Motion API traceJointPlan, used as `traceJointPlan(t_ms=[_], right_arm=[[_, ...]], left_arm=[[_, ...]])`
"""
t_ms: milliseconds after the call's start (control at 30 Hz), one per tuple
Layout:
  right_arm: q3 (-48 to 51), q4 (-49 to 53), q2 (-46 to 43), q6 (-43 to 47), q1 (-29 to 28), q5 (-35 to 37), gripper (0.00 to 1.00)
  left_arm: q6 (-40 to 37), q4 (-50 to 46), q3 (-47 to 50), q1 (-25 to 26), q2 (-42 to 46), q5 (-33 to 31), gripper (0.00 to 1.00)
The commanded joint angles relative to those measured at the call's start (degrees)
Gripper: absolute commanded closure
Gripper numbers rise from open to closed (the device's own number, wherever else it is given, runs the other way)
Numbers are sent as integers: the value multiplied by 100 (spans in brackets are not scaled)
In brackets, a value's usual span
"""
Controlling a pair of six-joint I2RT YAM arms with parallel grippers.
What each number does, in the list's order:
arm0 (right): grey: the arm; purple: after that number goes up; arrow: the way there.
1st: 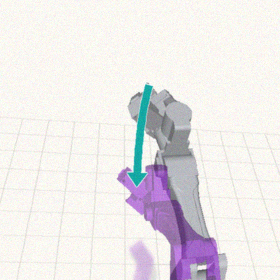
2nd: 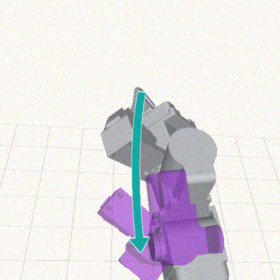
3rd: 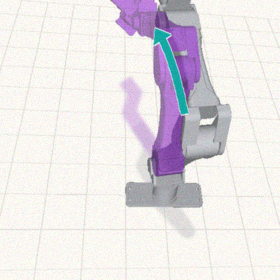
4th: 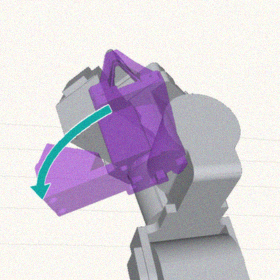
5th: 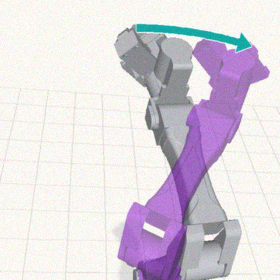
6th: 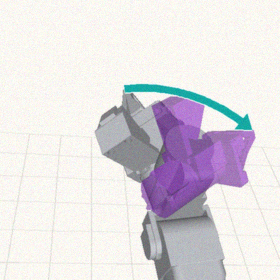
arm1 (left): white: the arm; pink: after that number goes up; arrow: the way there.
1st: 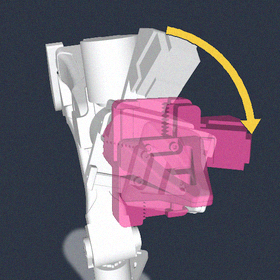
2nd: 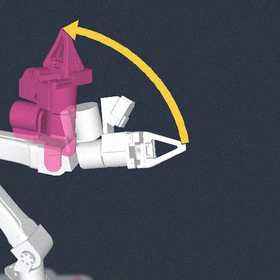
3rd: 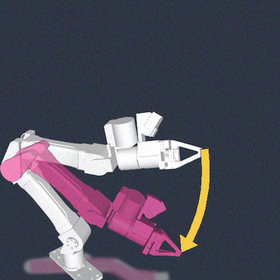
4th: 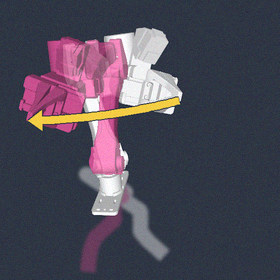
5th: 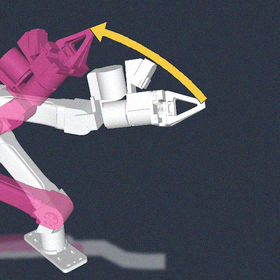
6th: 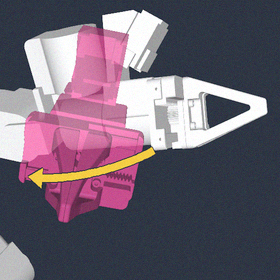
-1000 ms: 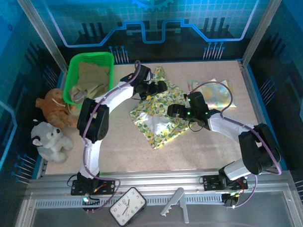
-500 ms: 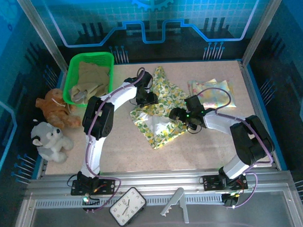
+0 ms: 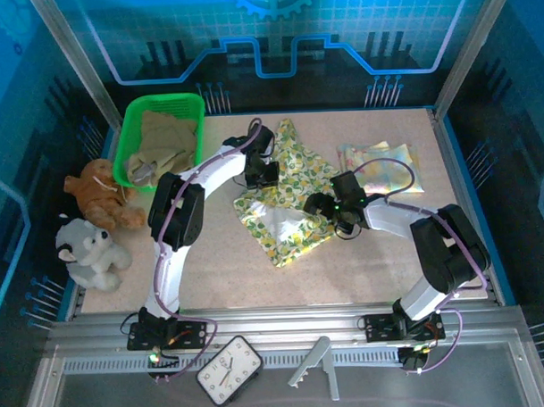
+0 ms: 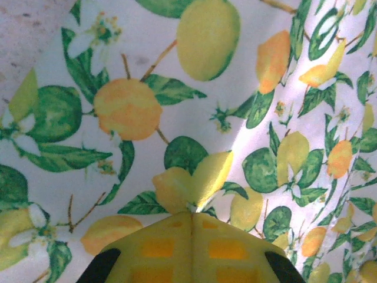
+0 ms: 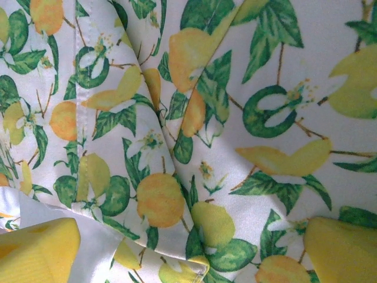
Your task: Fold and stack the skirts
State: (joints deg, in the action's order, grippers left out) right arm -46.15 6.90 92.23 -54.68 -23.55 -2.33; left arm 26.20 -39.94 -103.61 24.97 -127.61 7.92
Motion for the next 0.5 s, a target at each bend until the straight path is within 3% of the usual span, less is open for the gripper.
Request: traceJointPlan(t_ms=[0,133,300,467], right_arm=[[73,232,210,-150,53,83,0],[71,277,226,-88,81,66,0],[36,262,281,-63,88,10,0],[15,303,296,-35,96,48,0]], left_arm=[[-107,215,382,-85,547,-203,100],[-89,498,878,-297,1011,-23,100],[-421,219,764,-289,809,129,100],[-329,554,1436,-502,1377,-329,100]])
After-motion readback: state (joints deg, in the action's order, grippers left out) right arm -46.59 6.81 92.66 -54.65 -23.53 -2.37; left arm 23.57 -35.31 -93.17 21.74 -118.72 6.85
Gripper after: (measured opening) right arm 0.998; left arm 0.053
